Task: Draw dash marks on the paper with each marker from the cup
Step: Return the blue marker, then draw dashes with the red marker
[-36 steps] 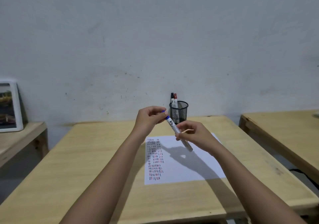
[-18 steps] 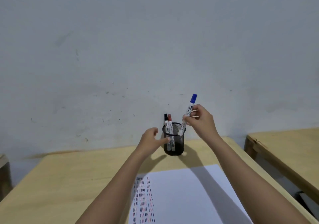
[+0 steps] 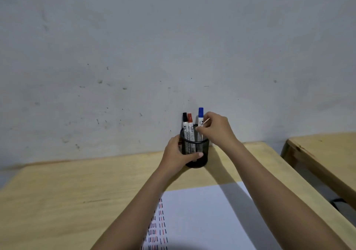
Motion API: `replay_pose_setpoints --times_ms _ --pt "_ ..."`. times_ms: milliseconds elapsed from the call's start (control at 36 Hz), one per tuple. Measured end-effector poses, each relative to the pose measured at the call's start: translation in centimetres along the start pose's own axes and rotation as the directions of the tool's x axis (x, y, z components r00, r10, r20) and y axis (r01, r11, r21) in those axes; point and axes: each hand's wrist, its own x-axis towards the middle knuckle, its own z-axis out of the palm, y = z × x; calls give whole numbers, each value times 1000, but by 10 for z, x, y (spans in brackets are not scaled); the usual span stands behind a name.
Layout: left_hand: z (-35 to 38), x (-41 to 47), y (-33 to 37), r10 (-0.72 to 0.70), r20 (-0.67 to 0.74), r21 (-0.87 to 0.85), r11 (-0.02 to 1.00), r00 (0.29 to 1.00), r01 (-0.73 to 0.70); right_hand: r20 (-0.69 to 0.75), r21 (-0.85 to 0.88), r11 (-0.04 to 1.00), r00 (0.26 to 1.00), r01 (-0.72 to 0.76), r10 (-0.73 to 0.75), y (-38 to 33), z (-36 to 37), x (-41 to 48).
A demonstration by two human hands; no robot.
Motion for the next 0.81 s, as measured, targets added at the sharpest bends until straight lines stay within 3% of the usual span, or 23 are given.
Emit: replay_pose_setpoints --times_ms 194,333,528,806 --pt "2 1 4 37 21 -17 999 999 -37 92 -190 981 993 -49 67 -7 -2 6" --pt "1 3 6 44 26 -7 999 999 -44 38 -141 988 996 -70 76 -6 -2 5" --pt "1 3 6 60 8 4 998 998 -60 -197 23 998 979 66 -61 -11 2 -10" --pt "2 2 6 47 9 -9 999 999 -47 -118 -66 998 993 -1 -7 -16 14 -15"
